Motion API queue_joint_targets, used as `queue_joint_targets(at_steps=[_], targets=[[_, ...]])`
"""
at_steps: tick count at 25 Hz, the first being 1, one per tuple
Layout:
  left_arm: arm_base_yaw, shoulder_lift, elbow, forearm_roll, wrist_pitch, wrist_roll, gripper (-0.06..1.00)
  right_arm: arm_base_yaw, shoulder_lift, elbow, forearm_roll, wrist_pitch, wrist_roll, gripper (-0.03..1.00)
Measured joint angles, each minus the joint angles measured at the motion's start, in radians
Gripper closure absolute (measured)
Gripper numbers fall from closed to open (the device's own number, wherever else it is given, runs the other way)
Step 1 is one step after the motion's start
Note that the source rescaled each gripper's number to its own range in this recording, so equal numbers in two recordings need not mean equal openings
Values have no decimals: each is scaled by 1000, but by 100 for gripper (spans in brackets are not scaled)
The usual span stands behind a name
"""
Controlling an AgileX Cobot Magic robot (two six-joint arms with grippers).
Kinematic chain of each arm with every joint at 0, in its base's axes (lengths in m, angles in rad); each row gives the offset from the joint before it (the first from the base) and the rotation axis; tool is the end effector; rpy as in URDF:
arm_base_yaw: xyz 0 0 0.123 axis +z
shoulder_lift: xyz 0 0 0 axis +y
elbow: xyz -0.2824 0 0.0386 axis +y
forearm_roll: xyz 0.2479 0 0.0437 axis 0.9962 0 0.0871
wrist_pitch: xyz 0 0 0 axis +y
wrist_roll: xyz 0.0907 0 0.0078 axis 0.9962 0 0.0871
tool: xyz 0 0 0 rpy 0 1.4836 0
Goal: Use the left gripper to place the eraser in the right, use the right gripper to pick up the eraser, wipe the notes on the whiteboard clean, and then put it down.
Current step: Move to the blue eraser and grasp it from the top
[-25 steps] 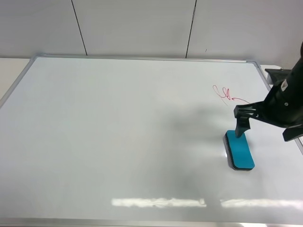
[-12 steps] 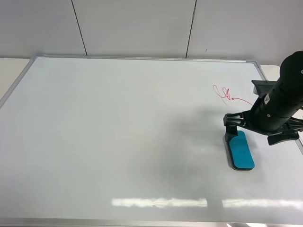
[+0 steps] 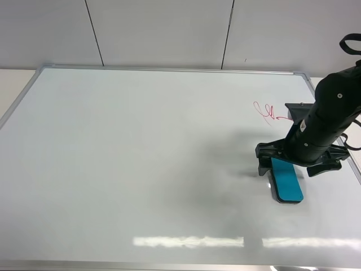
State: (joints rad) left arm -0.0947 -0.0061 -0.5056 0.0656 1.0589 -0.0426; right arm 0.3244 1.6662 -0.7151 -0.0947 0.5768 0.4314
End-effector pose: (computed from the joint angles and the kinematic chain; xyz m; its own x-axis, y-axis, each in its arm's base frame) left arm -0.0059 0.0058 0.2790 -0.4416 0.0315 -0.8967 0.0388 0.9991 0.0160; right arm 0.2448 0.0774 0.1339 -0.9895 0.0305 -0.1413 0.0311 0.9995 -0.0026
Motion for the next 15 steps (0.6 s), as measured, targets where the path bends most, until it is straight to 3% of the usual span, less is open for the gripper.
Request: queue_joint_targets(at_steps=[5,7,10,11,13,15], targets=[[0,0,0,0,0,0,-6,0,0,0,0,0,3,-2],[0,0,0,0,0,0,-6,0,2,0,0,1,18,7],[0,0,0,0,0,0,-6,0,20,0,0,1,52,36],[0,0,0,0,0,0,-6,0,20,0,0,1,52,36],[0,0,0,0,0,0,-6,0,36,0,0,1,78,59],[0,0,0,0,0,0,-6,0,45,0,1,1,96,93]])
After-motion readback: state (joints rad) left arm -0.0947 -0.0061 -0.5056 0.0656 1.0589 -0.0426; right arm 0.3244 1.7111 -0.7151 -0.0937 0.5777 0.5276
